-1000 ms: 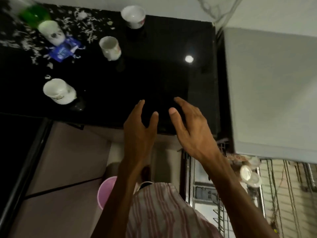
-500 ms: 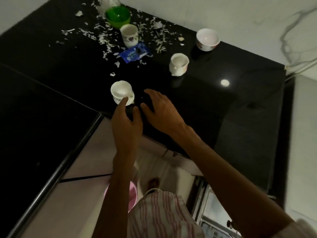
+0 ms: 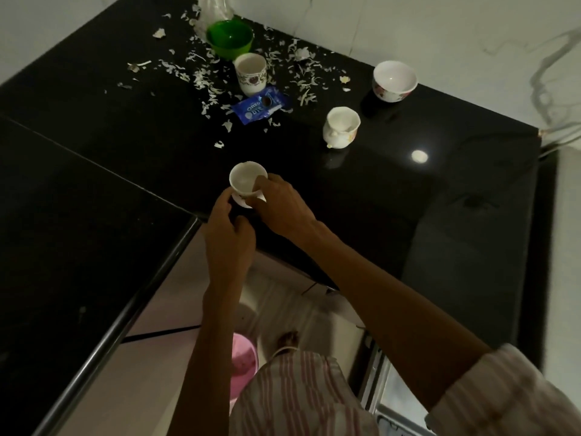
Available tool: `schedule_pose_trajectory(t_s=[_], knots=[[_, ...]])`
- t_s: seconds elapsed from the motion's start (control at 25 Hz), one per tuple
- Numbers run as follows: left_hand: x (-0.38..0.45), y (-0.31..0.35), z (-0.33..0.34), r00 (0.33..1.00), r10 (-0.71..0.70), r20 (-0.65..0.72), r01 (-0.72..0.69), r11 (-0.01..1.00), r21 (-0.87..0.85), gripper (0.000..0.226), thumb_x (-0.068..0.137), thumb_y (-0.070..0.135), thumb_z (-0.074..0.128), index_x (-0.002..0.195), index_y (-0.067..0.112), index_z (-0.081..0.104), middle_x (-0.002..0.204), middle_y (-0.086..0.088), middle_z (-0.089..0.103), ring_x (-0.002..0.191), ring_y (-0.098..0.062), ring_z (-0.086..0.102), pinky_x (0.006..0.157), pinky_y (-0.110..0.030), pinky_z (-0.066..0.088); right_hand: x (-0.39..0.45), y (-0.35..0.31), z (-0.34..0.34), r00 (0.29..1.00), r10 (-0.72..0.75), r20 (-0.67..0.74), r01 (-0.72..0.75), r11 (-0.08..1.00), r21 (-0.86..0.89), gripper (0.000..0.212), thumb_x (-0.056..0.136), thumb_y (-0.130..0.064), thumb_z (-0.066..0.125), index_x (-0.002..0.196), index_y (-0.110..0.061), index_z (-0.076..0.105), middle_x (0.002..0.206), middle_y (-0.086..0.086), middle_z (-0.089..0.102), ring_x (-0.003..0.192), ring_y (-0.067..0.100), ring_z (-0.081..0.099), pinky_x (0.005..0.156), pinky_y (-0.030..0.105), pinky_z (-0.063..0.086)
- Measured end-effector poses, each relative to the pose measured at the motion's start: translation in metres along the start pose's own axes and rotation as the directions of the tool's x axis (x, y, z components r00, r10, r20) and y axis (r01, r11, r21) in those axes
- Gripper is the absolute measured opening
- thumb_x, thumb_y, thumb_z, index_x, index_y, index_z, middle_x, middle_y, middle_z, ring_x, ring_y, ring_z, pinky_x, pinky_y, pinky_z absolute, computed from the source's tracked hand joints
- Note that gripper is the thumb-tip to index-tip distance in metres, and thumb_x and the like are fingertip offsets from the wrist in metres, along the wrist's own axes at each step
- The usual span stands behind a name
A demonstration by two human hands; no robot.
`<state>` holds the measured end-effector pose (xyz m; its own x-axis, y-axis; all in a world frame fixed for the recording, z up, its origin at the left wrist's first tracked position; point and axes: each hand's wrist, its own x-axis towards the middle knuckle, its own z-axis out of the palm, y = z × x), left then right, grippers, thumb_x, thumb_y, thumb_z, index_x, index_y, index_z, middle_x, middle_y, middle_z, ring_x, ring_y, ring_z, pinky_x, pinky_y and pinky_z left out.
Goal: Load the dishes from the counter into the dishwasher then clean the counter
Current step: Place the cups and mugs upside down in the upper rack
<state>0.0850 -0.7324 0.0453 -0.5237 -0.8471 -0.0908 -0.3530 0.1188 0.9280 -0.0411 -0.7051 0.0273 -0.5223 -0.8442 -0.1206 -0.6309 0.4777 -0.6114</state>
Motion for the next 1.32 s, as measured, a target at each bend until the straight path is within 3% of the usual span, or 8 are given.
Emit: schedule_pose_trajectory(t_s=[0.28,0.44,0.6,0.76,0.88,1.0,1.08,1.32], knots=[[-0.045,-0.013,0.02,0.957,0.014,0.29,-0.007,1.0,-0.025,0.054,0.091,0.005,0.062,0.142,0.014,0.047,0.134,-0.003,0.059,0.121,-0.012,0.058,0.094,-0.015,0.049,-0.106,0.027,-0.034,0.979,0.198,0.047,-0.203,0.939,0.276,0.039,0.101,-0.029,0.05,0.132,-0.006,0.051,0.124,0.013,0.059,0.103,0.023,0.061,0.066,0.013,0.043],[-0.083,-0.008,0.036,0.868,0.044,0.495,-0.01,0.997,-0.071,0.074,0.079,0.022,0.077,0.144,0.014,0.043,0.135,-0.002,0.058,0.114,-0.003,0.06,0.085,-0.015,0.052,-0.184,0.036,-0.051,0.946,0.323,0.032,-0.3,0.836,0.459,0.031,0.102,-0.035,0.045,0.119,-0.011,0.056,0.095,0.0,0.061,0.073,0.005,0.058,0.057,0.012,0.043],[-0.133,0.005,0.056,0.749,0.05,0.661,0.042,0.991,-0.123,0.074,0.08,0.015,0.077,0.144,0.022,0.04,0.142,0.0,0.05,0.118,-0.008,0.057,0.084,-0.017,0.053,-0.266,0.044,-0.055,0.873,0.486,0.032,-0.362,0.603,0.711,0.032,0.098,-0.044,0.049,0.103,-0.015,0.061,0.094,0.007,0.07,0.082,0.018,0.071,0.077,0.04,0.06],[-0.181,0.017,0.072,0.605,0.084,0.792,0.005,0.994,-0.109,0.091,0.063,0.045,0.08,0.142,0.04,0.034,0.137,0.016,0.046,0.113,0.0,0.057,0.079,-0.019,0.054,-0.336,0.038,-0.063,0.781,0.62,0.078,-0.313,0.281,0.907,0.031,0.1,-0.04,0.045,0.098,-0.014,0.062,0.09,0.009,0.072,0.084,0.019,0.072,0.078,0.036,0.06],[-0.215,0.029,0.085,0.563,0.087,0.822,-0.036,0.996,-0.081,0.074,0.067,0.037,0.079,0.131,0.041,0.043,0.125,0.019,0.053,0.103,0.006,0.058,0.074,-0.017,0.054,-0.38,0.041,-0.058,0.738,0.674,0.041,-0.242,0.206,0.948,0.04,0.1,-0.041,0.04,0.106,-0.007,0.06,0.092,0.012,0.073,0.083,0.024,0.072,0.075,0.033,0.06],[-0.243,0.035,0.099,0.562,0.051,0.826,-0.01,0.998,-0.055,0.055,0.071,0.03,0.077,0.12,0.035,0.054,0.114,0.015,0.063,0.098,0.002,0.063,0.073,-0.018,0.054,-0.419,0.047,-0.048,0.7,0.714,-0.022,-0.17,0.197,0.966,0.027,0.1,-0.036,0.045,0.108,-0.013,0.059,0.091,0.012,0.072,0.084,0.027,0.071,0.071,0.029,0.059],[-0.258,0.032,0.108,0.568,-0.032,0.822,0.061,0.998,-0.003,0.047,0.073,0.03,0.08,0.115,0.034,0.06,0.11,0.01,0.068,0.095,-0.004,0.067,0.073,-0.022,0.056,-0.441,0.052,-0.043,0.693,0.715,-0.093,-0.202,0.316,0.927,0.025,0.099,-0.035,0.05,0.12,-0.024,0.054,0.094,0.006,0.072,0.085,0.019,0.071,0.071,0.027,0.057],[-0.315,0.034,0.14,0.529,-0.24,0.814,0.199,0.968,0.156,0.034,0.077,0.027,0.08,0.108,0.02,0.066,0.102,-0.004,0.073,0.086,-0.018,0.073,0.067,-0.034,0.059,-0.504,0.058,-0.017,0.607,0.705,-0.368,-0.421,0.677,0.603,0.079,0.087,-0.046,0.062,0.151,-0.035,0.018,0.135,-0.014,0.046,0.114,-0.003,0.05,0.089,0.013,0.044]])
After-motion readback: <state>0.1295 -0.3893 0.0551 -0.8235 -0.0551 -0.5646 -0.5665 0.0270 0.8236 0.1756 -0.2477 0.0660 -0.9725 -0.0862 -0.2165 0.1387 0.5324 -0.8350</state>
